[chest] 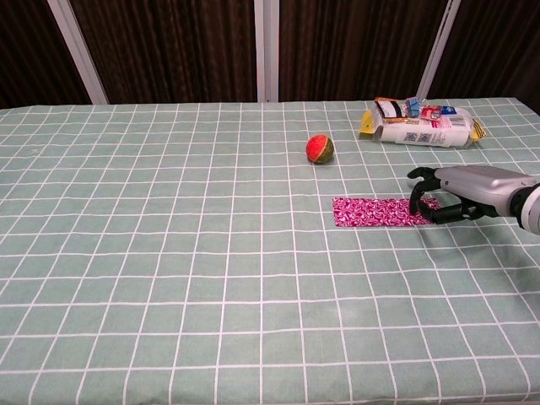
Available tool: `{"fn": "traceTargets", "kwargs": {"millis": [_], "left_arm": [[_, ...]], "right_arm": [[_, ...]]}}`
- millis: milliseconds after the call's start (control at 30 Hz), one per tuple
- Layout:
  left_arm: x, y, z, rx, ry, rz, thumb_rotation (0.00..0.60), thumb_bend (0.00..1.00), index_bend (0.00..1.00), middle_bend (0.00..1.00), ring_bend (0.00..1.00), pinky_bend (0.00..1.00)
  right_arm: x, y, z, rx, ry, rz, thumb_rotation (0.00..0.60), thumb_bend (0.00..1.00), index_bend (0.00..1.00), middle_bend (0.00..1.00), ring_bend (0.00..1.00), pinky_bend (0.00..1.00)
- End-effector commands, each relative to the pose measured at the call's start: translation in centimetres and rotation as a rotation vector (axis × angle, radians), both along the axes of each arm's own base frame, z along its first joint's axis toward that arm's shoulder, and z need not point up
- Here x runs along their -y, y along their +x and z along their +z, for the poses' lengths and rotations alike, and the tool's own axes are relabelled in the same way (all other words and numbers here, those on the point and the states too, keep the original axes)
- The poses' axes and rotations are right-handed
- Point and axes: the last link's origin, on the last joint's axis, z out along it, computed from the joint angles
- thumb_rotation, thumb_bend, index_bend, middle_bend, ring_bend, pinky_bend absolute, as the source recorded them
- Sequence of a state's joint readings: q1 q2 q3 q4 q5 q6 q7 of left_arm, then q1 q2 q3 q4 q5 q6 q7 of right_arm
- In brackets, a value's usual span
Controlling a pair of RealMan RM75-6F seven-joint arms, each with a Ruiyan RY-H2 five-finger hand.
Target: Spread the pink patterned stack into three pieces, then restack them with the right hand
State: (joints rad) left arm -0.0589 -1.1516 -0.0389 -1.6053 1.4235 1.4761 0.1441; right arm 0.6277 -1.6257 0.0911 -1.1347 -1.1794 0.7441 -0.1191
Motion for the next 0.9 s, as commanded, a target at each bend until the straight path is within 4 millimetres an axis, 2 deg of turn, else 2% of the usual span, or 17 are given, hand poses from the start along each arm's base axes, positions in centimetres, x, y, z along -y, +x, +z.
{"fn": "traceTargets", "kwargs": {"millis": [33, 600, 733, 900], "left_arm": [[0.0, 0.0, 0.0, 0.0, 0.001, 0.0, 0.6, 0.03, 0.2, 0.17, 0.13, 0.15], [0.2, -0.5, 0.0, 0.004, 0.002, 0.014, 0.6, 0.03, 0.2, 0.17, 0.13, 0.15], [0.2, -0.5, 0.0, 0.007, 0.004, 0.01, 0.6, 0.03, 0.2, 0.17, 0.13, 0.15], [0.3, -0.6, -0.1, 0.009, 0.001, 0.011, 0.6, 0.03, 0.2, 0.17, 0.13, 0.15]], "right_arm": [[0.1, 0.5, -0.3, 0.008, 0.003, 0.01, 0.173, 0.55, 0.34, 0.0, 0.0, 0.0], [0.4, 4.2, -2.7, 0.045, 0.027, 0.082, 0.176, 0.55, 0.34, 0.0, 0.0, 0.0], [0.8, 4.4, -2.4, 0.039, 0.017, 0.089, 0.173, 0.55, 0.34, 0.0, 0.0, 0.0], [0.7, 3.6, -2.1, 0.028, 0.02, 0.063, 0.18, 0.55, 0.34, 0.0, 0.0, 0.0]]}}
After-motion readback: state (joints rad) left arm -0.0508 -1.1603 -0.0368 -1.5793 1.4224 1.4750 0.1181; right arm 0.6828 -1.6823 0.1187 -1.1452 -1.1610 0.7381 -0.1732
